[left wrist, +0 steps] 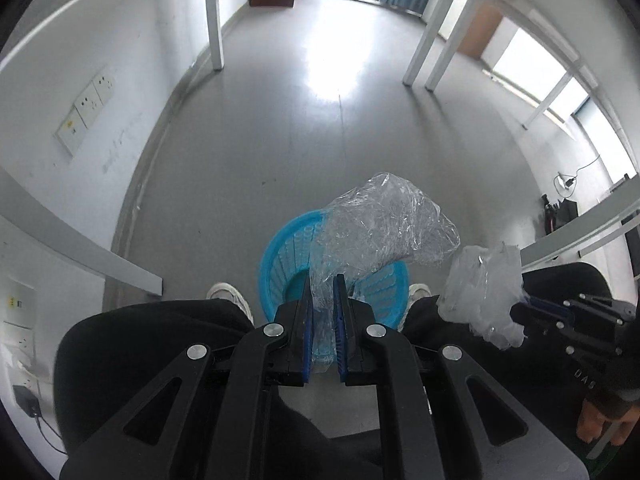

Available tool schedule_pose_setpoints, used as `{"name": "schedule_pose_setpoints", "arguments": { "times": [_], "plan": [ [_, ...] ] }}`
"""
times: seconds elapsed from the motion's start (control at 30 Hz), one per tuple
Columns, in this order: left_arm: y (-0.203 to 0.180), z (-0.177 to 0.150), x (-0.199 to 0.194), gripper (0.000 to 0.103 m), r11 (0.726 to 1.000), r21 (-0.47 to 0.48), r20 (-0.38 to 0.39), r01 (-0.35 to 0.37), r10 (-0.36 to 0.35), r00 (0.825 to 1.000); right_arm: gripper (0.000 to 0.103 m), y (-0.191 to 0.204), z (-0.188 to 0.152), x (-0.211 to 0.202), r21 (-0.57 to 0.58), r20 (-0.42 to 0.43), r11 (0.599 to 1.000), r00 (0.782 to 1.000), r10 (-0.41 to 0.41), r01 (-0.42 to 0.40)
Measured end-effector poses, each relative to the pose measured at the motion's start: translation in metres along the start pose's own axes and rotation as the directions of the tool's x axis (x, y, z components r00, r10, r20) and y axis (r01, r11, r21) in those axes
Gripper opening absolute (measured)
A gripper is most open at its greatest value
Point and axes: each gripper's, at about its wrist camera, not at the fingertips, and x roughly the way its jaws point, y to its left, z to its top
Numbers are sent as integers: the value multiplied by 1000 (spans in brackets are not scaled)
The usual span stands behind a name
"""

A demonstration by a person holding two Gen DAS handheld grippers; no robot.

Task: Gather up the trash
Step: 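Carry both clear plastic wrappers down over the blue wastebasket, then open both tools to drop the clear wrappers into the wastebasket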

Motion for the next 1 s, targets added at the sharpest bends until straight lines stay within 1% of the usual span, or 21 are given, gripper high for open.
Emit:
{"name": "schedule_pose_setpoints", "arguments": {
  "times": [0.1, 0.23, 0.3, 0.43, 0.6, 0.77, 0.83, 0.9, 1.0],
  "plan": [
    [1, 7, 12, 8, 1000, -4, -23, -3, 3, 1000, 8, -1, 11, 17, 31, -28, 999, 999, 16, -15],
    [-2, 13, 30, 8, 1000, -7, -65, -14, 14, 998, 8, -2, 17, 44, 43, -69, 999, 998, 11, -8],
    [0, 17, 43, 9, 999, -5, -101, -37, 37, 994, 8, -4, 19, 53, 40, -90, 999, 996, 4, 0],
    [-3, 25, 56, 9, 996, 5, -118, -86, 86, 989, 8, -6, 24, 77, 46, -137, 999, 991, -2, 8],
    [-8, 33, 78, 9, 990, 25, -153, -137, 139, 978, 8, -10, 28, 103, 62, -185, 998, 983, -1, 13],
    [-5, 39, 109, 9, 990, 4, -208, -141, 139, 968, 8, -12, 32, 126, 62, -230, 998, 973, -17, 32],
    [-4, 39, 122, 9, 989, 0, -244, -146, 142, 959, 8, -14, 35, 138, 62, -255, 997, 967, -20, 37],
    [-5, 44, 129, 9, 988, 7, -244, -152, 149, 958, 8, -14, 38, 148, 69, -278, 997, 960, -18, 39],
    [-1, 47, 146, 9, 986, 2, -277, -164, 158, 948, 8, -17, 40, 162, 90, -307, 995, 952, -5, 34]
  ]
}}
